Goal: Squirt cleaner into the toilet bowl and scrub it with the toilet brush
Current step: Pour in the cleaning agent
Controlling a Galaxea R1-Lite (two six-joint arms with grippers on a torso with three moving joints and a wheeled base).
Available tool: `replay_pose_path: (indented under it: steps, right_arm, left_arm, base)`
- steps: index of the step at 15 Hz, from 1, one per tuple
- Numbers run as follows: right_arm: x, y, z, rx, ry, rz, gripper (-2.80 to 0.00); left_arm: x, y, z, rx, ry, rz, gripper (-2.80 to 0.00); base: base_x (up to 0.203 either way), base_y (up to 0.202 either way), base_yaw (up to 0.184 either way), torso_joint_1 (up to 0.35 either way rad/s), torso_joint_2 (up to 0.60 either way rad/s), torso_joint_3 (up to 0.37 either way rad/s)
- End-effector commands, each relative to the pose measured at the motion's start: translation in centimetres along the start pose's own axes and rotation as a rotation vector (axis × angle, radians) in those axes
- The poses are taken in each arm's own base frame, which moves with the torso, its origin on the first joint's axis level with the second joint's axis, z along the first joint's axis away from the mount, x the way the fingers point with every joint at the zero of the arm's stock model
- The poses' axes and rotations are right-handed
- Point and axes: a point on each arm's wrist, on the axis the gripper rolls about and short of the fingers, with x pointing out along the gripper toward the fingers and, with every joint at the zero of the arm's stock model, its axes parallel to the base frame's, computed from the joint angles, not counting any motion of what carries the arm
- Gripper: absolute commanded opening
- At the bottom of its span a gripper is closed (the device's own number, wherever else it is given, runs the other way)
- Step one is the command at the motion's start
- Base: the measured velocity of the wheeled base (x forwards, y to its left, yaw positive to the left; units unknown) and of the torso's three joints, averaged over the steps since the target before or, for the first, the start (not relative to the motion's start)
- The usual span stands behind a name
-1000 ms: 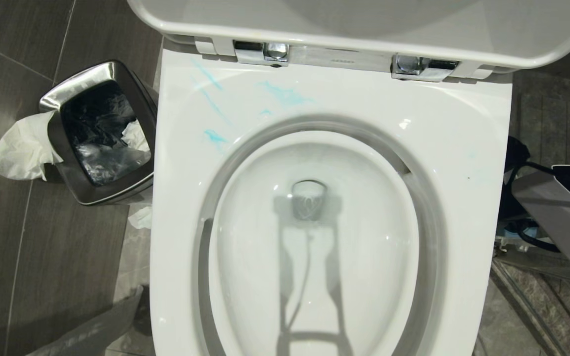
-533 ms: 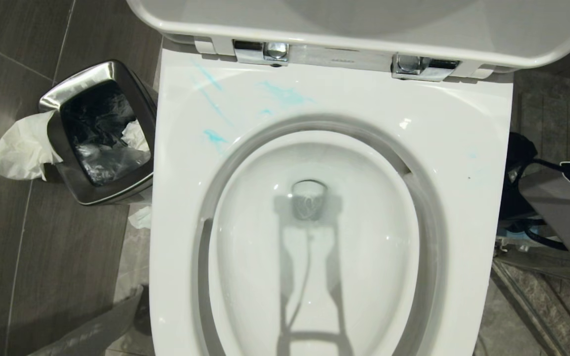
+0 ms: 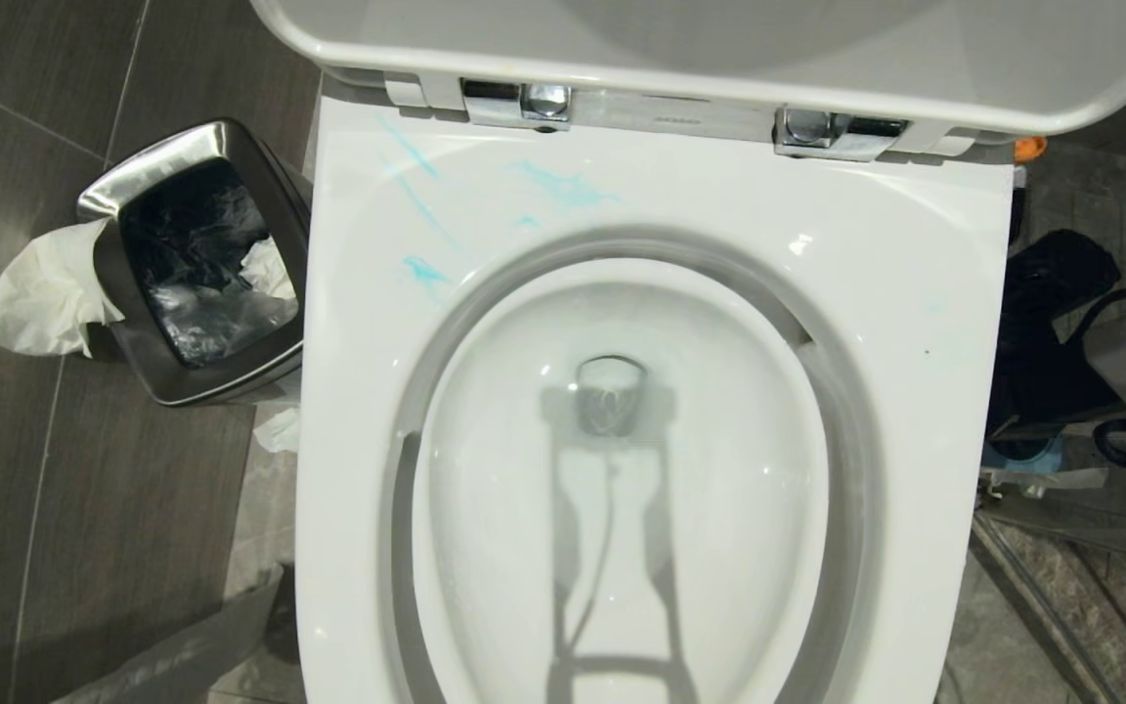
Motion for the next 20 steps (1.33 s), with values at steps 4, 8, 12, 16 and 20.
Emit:
replay_pose_path:
  steps: [4,8,12,16,20]
  right_arm:
    - [-1.1,-1.4,6.3,-0.02,-0.037,-0.016,-2.8]
    - [-2.7,-2.1,10.6,-0.019,-0.051,-0.026,-2.8]
    - [-4.0,-3.5,16.1,-0.012,-0.132,-0.068,-2.8]
    - [-6.6,-5.1,20.8,-0.043,-0.116,-0.109,-2.8]
    - [-9.5,-5.0,25.2,-0.021,-0.015,-0.148,-2.8]
  left_arm:
    - [0.0,0.0,0.0,-0.001,0.003,-0.001,-2.8]
    - [0.0,0.0,0.0,-0.001,0.003,-0.001,-2.8]
    - [0.0,0.0,0.0,-0.001,0.003,-0.001,-2.8]
    - [0.0,0.0,0.0,-0.001,0.003,-0.001,-2.8]
    - [0.0,0.0,0.0,-0.001,0.003,-0.001,-2.8]
  base:
    - [0.0,0.0,0.0,0.0,0.0,0.0]
    - [0.0,0.0,0.0,0.0,0.0,0.0]
    - [0.0,0.0,0.0,0.0,0.0,0.0]
    - [0.0,0.0,0.0,0.0,0.0,0.0]
    - [0.0,0.0,0.0,0.0,0.0,0.0]
